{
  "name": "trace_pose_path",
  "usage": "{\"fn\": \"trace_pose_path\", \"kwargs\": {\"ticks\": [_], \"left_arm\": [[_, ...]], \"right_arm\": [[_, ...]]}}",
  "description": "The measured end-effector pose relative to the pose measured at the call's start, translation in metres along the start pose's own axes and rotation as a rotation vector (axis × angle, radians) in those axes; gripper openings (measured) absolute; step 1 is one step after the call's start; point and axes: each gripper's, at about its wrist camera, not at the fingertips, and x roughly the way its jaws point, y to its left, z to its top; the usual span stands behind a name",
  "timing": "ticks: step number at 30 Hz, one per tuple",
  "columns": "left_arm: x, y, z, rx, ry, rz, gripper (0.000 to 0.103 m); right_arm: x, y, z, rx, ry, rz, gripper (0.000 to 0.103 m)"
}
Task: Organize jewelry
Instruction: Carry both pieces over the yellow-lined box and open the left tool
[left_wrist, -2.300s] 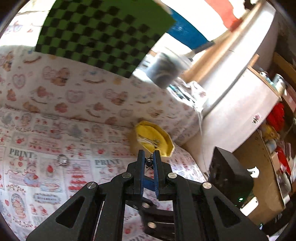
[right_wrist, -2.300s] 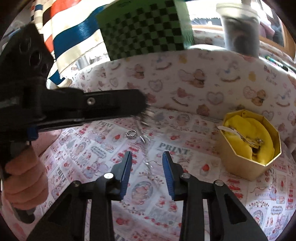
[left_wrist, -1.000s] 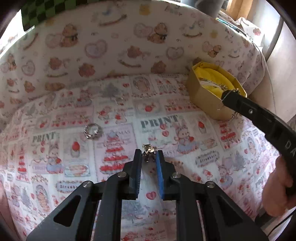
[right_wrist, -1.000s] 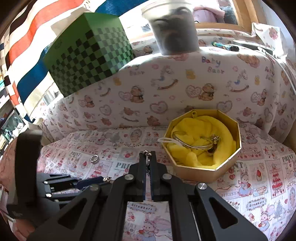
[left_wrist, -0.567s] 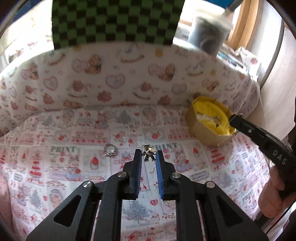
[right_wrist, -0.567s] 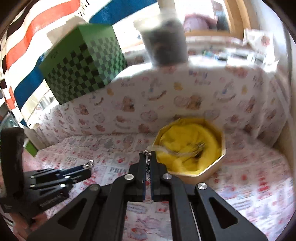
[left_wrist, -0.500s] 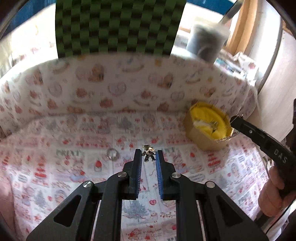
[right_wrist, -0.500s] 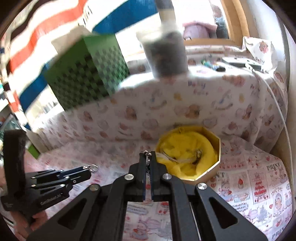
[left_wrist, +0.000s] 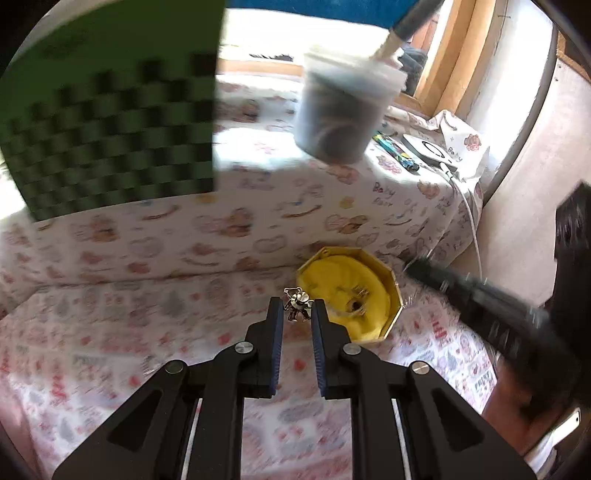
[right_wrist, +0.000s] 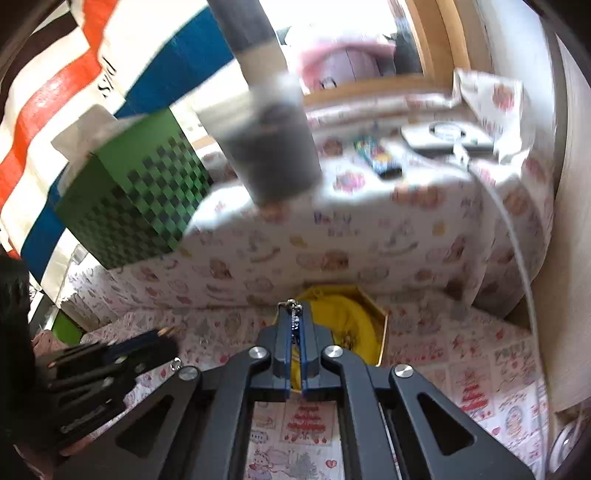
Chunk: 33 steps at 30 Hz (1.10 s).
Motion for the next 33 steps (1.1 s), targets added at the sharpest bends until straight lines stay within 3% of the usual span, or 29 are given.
{"fn": "trace_pose_path", "kwargs": {"ticks": [6,11,21,28,33], "left_arm": [[0.045,-0.011,0.004,-0.015,0.054,-0.067,0.014],[0.058,-0.01,0.005,-0.067,0.007,-0.162,0.014],[0.079,-0.025,0.002,-0.023,0.037,-0.134,0.014],[0.073,-0.03,0.001,0.0,0.019,-0.137,0.014],[0.05,-0.024,-0.003,0.017,-0.01,-0.082,0.016]], "right_arm": [[0.025,-0.029,-0.01,0.063,0.009,0.014,0.003],[0.045,-0.045,-0.012,0.089,0.055,0.003,0.003],[0.054,-0.061,-0.013,0.127,0.097,-0.001,0.003],[0.056,-0.065,-0.013,0.144,0.104,-0.007,0.003],[0.051,-0.069,-0.013,0.152,0.113,0.002,0.003]]}}
